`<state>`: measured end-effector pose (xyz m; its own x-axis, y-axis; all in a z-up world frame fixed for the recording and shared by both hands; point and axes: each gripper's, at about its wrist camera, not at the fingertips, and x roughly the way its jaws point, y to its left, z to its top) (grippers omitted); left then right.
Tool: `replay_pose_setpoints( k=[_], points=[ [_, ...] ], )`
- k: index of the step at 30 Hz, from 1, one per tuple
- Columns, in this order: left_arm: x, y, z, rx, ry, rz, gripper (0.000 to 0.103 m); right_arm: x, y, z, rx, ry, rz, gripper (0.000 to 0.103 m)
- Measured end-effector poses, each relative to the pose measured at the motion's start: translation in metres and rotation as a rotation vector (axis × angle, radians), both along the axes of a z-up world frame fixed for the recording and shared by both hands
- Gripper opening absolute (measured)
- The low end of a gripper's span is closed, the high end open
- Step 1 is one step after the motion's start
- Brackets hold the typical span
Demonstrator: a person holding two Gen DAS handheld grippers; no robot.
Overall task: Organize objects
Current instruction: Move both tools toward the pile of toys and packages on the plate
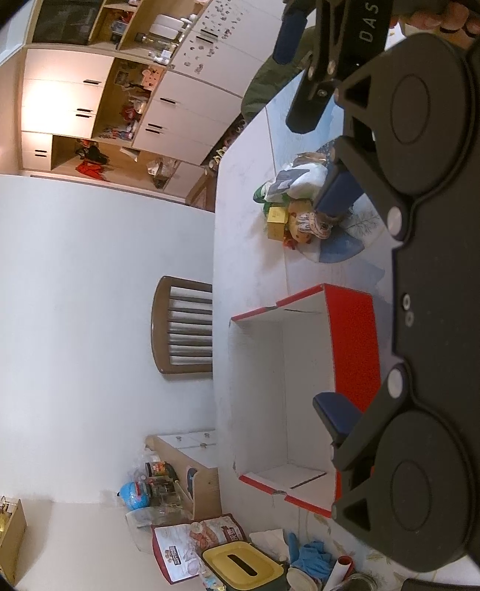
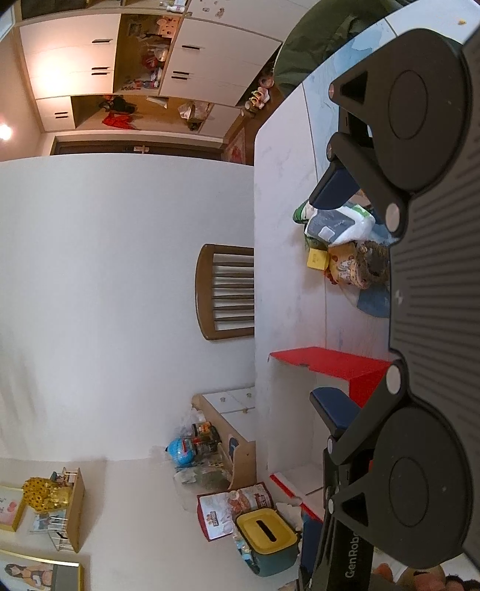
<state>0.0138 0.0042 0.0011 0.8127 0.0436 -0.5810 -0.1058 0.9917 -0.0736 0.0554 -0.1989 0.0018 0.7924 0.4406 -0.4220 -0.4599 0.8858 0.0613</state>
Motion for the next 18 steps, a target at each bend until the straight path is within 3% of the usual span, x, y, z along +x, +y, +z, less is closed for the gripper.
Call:
replay_pose_setpoints(
  k=[18],
  points=[
    [0.047,-0.046,-0.009,0.018,0.036,0.041,0.102,0.063,-0.037,-0.011,0.027,0.005,0.076,0.103]
  ],
)
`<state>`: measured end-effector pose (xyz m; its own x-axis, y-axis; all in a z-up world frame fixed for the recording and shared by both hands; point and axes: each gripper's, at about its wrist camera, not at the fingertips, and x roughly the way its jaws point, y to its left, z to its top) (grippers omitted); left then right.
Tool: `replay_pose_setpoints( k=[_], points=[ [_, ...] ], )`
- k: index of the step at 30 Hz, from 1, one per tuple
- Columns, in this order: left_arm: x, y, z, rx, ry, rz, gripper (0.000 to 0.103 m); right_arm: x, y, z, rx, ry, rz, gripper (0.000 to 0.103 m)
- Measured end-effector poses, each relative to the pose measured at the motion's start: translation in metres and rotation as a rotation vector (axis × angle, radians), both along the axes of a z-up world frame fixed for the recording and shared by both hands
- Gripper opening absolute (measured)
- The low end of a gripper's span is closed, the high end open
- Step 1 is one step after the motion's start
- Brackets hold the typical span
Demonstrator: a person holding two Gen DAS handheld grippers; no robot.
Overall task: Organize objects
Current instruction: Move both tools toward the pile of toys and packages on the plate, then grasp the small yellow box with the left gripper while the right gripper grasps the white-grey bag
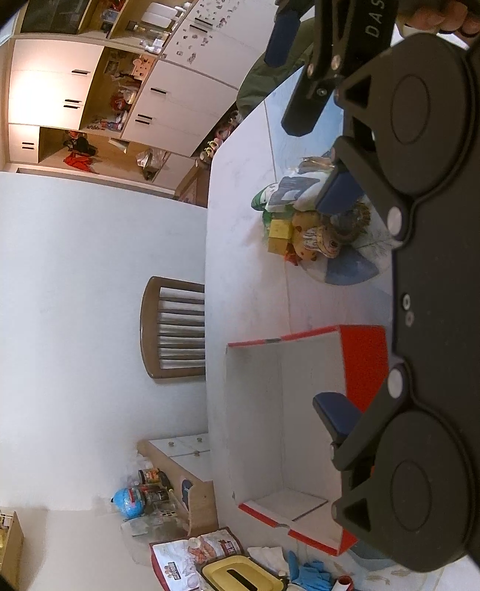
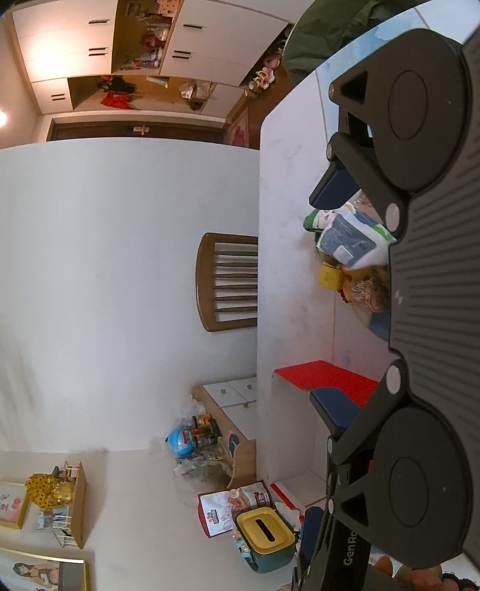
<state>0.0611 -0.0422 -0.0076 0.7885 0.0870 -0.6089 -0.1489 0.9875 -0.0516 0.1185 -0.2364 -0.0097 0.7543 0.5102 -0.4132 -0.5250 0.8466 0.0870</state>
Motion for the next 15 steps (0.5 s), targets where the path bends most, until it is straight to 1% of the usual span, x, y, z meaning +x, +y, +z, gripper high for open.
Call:
replay_pose_setpoints(
  k=[1,2,3,6,7,9,15],
  points=[
    [0.003,-0.002,0.000,0.007,0.001,0.037,0.103,0.005,-0.002,-0.001,0.001,0.000,0.006,0.103],
    [0.006,-0.004,-0.001,0.013,0.002,0.040,0.103,0.009,-0.003,-0.001,0.002,0.001,0.009,0.103],
    [0.009,-0.006,-0.001,0.028,0.005,0.145,0.103,0.012,-0.004,-0.002,0.004,0.003,0.011,0.103],
    [0.022,-0.011,-0.004,0.035,0.021,0.140,0.103,0.027,-0.009,-0.006,0.003,0.011,0.021,0.103],
    [0.025,-0.012,-0.006,0.037,0.028,0.173,0.103,0.033,-0.011,-0.007,-0.001,0.014,0.021,0.103],
    [0.035,-0.012,-0.008,0.021,0.039,0.178,0.103,0.046,-0.015,-0.011,-0.014,0.023,0.017,0.103],
    [0.075,-0.010,-0.010,0.017,0.046,0.219,0.103,0.081,-0.020,-0.039,-0.099,0.054,0.041,0.102]
  ],
)
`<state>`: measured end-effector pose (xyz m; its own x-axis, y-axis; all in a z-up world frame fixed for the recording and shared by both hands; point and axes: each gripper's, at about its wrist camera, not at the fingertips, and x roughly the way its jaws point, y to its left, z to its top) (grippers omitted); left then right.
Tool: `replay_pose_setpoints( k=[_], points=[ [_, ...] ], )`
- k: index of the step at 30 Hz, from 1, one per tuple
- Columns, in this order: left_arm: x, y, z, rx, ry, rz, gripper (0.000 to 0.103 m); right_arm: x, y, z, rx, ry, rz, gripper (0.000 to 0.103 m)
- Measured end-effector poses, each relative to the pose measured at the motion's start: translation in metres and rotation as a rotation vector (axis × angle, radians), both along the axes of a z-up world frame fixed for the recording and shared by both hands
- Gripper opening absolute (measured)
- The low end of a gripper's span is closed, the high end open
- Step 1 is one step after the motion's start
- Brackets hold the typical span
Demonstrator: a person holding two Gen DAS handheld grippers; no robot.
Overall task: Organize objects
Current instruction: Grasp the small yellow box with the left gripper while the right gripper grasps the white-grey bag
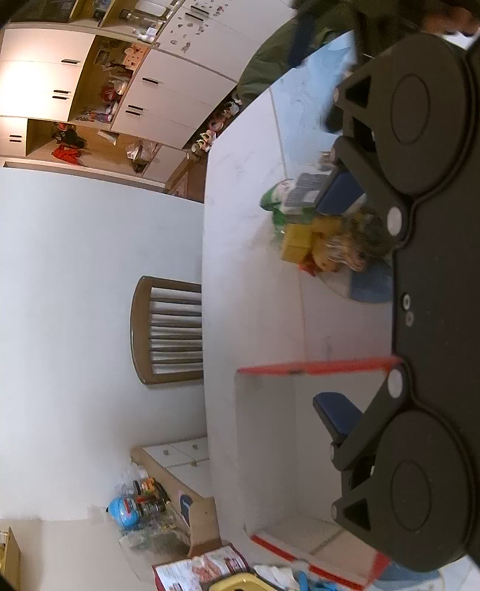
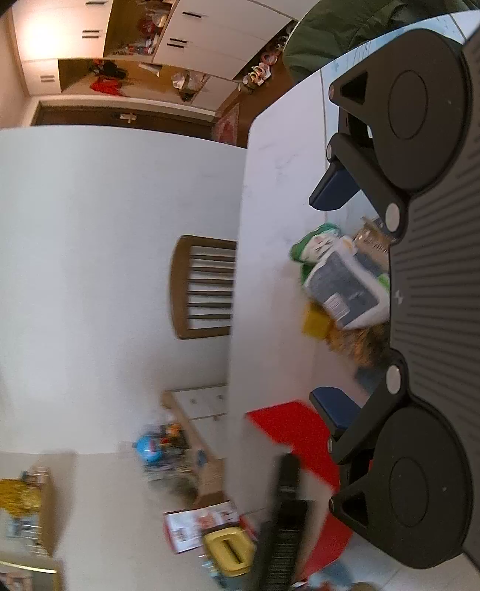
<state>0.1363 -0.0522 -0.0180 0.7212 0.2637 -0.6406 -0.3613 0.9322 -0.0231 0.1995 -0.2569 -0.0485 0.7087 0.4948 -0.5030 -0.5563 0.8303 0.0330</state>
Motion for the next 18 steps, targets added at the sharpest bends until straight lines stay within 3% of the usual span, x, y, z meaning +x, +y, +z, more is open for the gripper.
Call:
replay_pose_setpoints(
  k=[10,18],
  points=[
    [0.078,0.004,-0.030,-0.004,0.104,0.039,0.103,0.027,0.016,-0.048,-0.103,0.055,0.088,0.097],
    [0.132,0.004,-0.056,-0.024,0.202,0.059,0.102,0.044,0.029,-0.066,-0.130,0.078,0.115,0.086]
  ],
)
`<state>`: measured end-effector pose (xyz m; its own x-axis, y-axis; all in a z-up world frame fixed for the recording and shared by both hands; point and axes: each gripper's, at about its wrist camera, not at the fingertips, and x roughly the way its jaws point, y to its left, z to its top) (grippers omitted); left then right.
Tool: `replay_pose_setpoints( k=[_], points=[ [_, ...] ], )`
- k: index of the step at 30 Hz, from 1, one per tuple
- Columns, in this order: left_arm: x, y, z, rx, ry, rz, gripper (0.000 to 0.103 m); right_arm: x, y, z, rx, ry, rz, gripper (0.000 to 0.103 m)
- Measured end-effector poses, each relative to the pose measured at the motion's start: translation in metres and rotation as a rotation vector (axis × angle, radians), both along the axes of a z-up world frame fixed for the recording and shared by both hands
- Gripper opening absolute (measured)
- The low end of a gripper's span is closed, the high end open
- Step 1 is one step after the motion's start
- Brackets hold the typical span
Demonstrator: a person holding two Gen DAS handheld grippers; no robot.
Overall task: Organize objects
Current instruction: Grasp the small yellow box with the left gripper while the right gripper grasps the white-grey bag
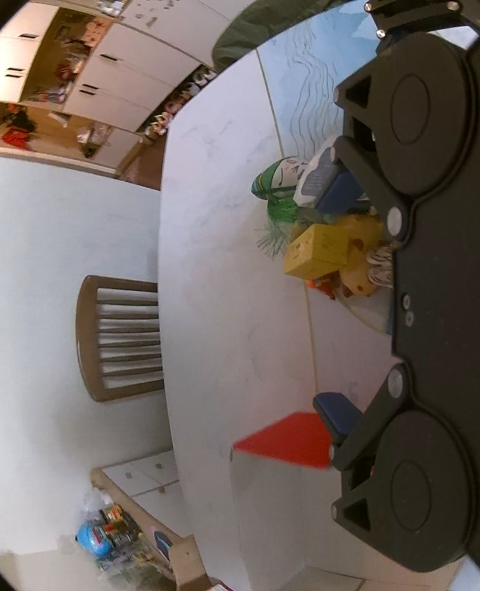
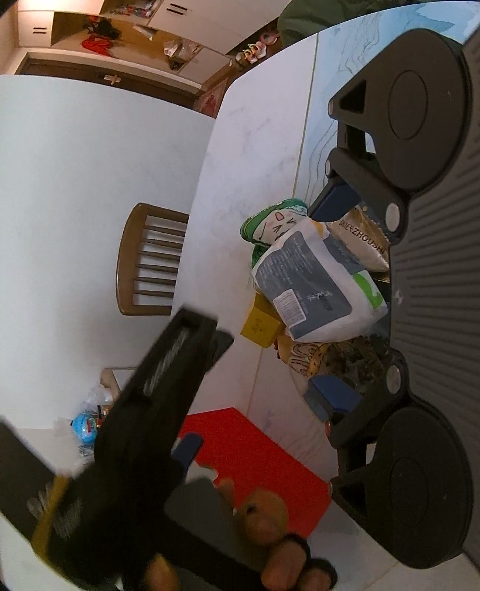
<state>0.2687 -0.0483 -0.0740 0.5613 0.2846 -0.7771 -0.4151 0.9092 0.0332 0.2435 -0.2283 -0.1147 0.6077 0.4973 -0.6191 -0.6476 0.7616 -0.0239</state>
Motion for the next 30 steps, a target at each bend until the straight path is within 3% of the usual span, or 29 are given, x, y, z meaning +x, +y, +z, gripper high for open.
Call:
replay_pose_setpoints(
  k=[10,12,17,23,30],
  points=[
    [0.037,-0.011,-0.030,0.061,0.104,0.004,0.102,0.006,0.014,-0.017,-0.052,-0.002,0.044,0.073],
    [0.042,-0.011,-0.035,0.065,0.120,0.010,0.102,0.008,0.015,-0.020,-0.059,0.002,0.041,0.065],
    [0.050,-0.010,-0.043,0.066,0.147,0.022,0.101,0.013,0.017,-0.027,-0.075,0.007,0.026,0.057],
    [0.052,-0.007,-0.049,0.045,0.164,0.033,0.085,0.016,0.015,-0.029,-0.070,0.010,0.017,0.050],
    [0.050,-0.002,-0.051,-0.035,0.157,0.042,0.052,0.016,0.009,-0.025,-0.045,0.021,0.020,0.032]
  ],
)
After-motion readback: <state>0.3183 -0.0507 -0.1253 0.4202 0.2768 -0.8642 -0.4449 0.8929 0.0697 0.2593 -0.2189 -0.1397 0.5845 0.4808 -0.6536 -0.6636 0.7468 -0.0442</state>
